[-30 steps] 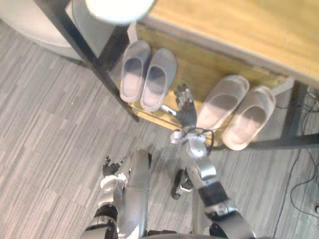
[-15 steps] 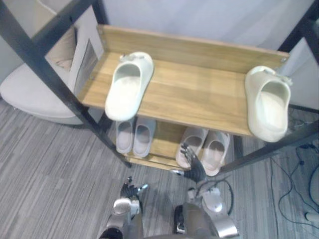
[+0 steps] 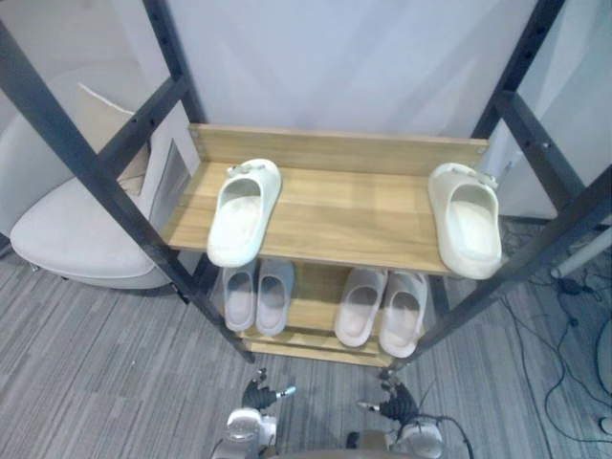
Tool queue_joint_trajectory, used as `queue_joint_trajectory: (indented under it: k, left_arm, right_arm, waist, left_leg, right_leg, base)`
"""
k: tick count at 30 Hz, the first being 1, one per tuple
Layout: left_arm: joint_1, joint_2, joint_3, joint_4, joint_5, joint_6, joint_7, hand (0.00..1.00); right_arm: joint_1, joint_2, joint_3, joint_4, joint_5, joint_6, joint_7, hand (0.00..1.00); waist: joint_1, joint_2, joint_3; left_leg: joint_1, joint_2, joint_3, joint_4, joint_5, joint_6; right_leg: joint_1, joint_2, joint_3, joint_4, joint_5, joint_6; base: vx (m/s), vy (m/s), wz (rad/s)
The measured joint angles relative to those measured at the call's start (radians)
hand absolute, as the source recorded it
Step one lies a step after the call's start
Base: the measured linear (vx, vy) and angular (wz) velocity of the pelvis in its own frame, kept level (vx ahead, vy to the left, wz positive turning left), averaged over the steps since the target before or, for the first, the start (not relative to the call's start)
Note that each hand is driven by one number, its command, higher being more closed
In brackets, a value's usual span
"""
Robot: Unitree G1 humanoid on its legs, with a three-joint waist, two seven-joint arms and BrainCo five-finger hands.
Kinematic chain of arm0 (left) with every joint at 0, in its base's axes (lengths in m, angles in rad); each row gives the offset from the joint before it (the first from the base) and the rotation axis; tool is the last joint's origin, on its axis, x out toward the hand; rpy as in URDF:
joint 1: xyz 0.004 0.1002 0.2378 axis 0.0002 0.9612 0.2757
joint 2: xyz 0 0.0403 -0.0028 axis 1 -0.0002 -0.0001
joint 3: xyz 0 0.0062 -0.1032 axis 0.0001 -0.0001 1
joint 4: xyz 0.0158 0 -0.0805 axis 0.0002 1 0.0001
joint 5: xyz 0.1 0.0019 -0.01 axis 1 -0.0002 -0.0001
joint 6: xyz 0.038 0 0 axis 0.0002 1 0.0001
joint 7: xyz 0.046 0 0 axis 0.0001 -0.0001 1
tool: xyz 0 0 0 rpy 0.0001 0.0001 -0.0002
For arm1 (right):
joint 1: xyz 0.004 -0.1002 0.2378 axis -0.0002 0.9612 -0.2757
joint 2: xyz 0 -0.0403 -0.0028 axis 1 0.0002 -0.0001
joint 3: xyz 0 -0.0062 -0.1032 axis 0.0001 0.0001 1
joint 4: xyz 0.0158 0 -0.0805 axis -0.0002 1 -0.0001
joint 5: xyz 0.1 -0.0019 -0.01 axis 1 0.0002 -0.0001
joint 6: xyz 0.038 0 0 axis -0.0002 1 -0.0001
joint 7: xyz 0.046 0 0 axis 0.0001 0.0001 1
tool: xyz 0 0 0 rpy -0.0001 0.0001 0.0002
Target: Organize the slippers on the shoe rack
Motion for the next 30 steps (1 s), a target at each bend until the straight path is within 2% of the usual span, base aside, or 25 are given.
queue_joint_trajectory:
  k: [2,4,7,9,10,12,13,15,17,21,23,24,28,30]
  left_arm:
    - [-0.001,0.013,-0.092,-0.018,0.000,0.000,-0.001,0.00]
    - [0.005,0.059,-0.258,-0.157,0.001,-0.002,-0.018,0.00]
    - [0.010,0.098,-0.367,-0.333,-0.002,-0.012,-0.046,0.00]
    - [0.019,0.141,-0.484,-0.545,-0.023,-0.036,-0.110,0.00]
    - [0.019,0.147,-0.497,-0.573,-0.025,-0.036,-0.115,0.00]
    - [0.031,0.192,-0.604,-0.830,-0.077,-0.049,-0.175,0.00]
    - [0.032,0.196,-0.611,-0.855,-0.089,-0.053,-0.183,0.00]
    - [0.033,0.211,-0.674,-1.037,-0.163,-0.086,-0.216,0.00]
    - [0.003,0.225,-0.680,-1.121,-0.201,-0.101,-0.227,0.00]
    - [-0.038,0.223,-0.655,-1.287,-0.240,-0.113,-0.200,0.00]
    - [-0.067,0.222,-0.603,-1.362,-0.243,-0.119,-0.183,0.00]
    - [-0.103,0.220,-0.523,-1.408,-0.243,-0.134,-0.156,0.00]
    - [-0.186,0.220,-0.377,-1.418,-0.234,-0.150,-0.084,0.00]
    - [-0.225,0.218,-0.331,-1.394,-0.195,-0.151,-0.053,0.00]
  right_arm:
    - [-0.004,-0.002,-0.020,0.027,0.022,-0.001,-0.005,0.00]
    - [-0.003,-0.005,-0.040,0.053,0.053,-0.003,-0.011,0.00]
    - [-0.003,-0.008,-0.047,0.057,0.061,-0.010,-0.013,0.00]
    - [-0.004,-0.008,-0.061,0.068,0.062,-0.025,-0.012,0.00]
    - [-0.004,-0.008,-0.064,0.070,0.062,-0.026,-0.013,0.00]
    - [0.000,-0.014,-0.071,0.071,0.061,-0.028,-0.011,0.00]
    - [0.000,-0.015,-0.071,0.071,0.060,-0.028,-0.012,0.00]
    - [0.000,-0.021,-0.069,0.071,0.059,-0.027,-0.012,0.00]
    - [0.000,-0.026,-0.067,0.071,0.058,-0.027,-0.012,0.00]
    - [0.000,-0.045,-0.059,0.071,0.057,-0.027,-0.012,0.00]
    - [0.002,-0.051,-0.055,0.071,0.054,-0.026,-0.012,0.00]
    - [0.006,-0.051,-0.055,0.071,0.054,-0.024,-0.010,0.00]
    - [0.013,-0.049,-0.056,0.072,0.054,-0.020,0.001,0.00]
    - [0.016,-0.048,-0.056,0.072,0.054,-0.016,0.007,0.00]
  waist:
    - [-0.006,0.006,-0.003]
    - [-0.007,0.010,-0.006]
    - [-0.009,0.013,-0.007]
    - [-0.013,0.022,-0.010]
    - [-0.013,0.023,-0.010]
    - [-0.013,0.035,-0.020]
    - [-0.012,0.036,-0.021]
    - [-0.009,0.043,-0.026]
    - [-0.008,0.049,-0.030]
    - [-0.006,0.055,-0.034]
    - [-0.005,0.058,-0.039]
    - [-0.003,0.059,-0.046]
    - [-0.003,0.053,-0.068]
    - [-0.003,0.048,-0.074]
  left_leg:
    - [0.007,-0.003,-0.007,-0.013,0.006,0.005]
    - [0.013,-0.009,-0.016,-0.034,0.018,0.011]
    - [0.007,-0.020,-0.039,-0.042,0.028,0.014]
    - [0.021,-0.027,-0.058,-0.060,0.036,0.018]
    - [0.024,-0.028,-0.060,-0.060,0.036,0.018]
    - [0.032,-0.039,-0.077,-0.062,0.034,0.020]
    - [0.033,-0.040,-0.078,-0.062,0.034,0.020]
    - [0.038,-0.045,-0.078,-0.062,0.032,0.022]
    - [0.038,-0.046,-0.080,-0.062,0.031,0.022]
    - [0.038,-0.048,-0.085,-0.062,0.030,0.023]
    - [0.038,-0.052,-0.089,-0.062,0.030,0.023]
    - [0.039,-0.052,-0.092,-0.062,0.030,0.023]
    - [0.041,-0.053,-0.098,-0.062,0.030,0.024]
    - [0.042,-0.054,-0.101,-0.061,0.030,0.024]
  right_leg:
    - [0.017,0.000,0.000,-0.027,0.012,0.005]
    - [0.028,-0.001,-0.007,-0.058,0.024,0.010]
    - [0.030,-0.006,-0.019,-0.066,0.029,0.015]
    - [0.064,-0.013,-0.038,-0.096,0.037,0.021]
    - [0.065,-0.014,-0.041,-0.099,0.037,0.021]
    - [0.085,-0.026,-0.059,-0.106,0.032,0.027]
    - [0.086,-0.027,-0.060,-0.106,0.032,0.027]
    - [0.092,-0.032,-0.061,-0.105,0.027,0.029]
    - [0.092,-0.033,-0.064,-0.103,0.025,0.029]
    - [0.097,-0.033,-0.069,-0.108,0.025,0.029]
    - [0.100,-0.033,-0.073,-0.111,0.025,0.029]
    - [0.103,-0.032,-0.075,-0.113,0.025,0.029]
    - [0.117,-0.032,-0.082,-0.123,0.026,0.028]
    - [0.118,-0.033,-0.084,-0.126,0.026,0.028]
  base:
    - [-0.01,0.045,0.06]
    - [-0.02,0.046,0.12]
    - [0.00,0.019,0.15]
    - [0.03,0.030,0.23]
    - [0.05,0.029,0.25]
    - [0.03,0.024,0.23]
    - [0.05,0.018,0.10]
    - [0.04,0.010,0.03]
    - [0.02,0.001,0.01]
    - [0.02,-0.002,0.03]
    - [0.00,0.000,0.05]
    - [0.01,-0.002,0.03]
    - [0.01,-0.001,0.06]
    - [0.00,0.003,0.04]
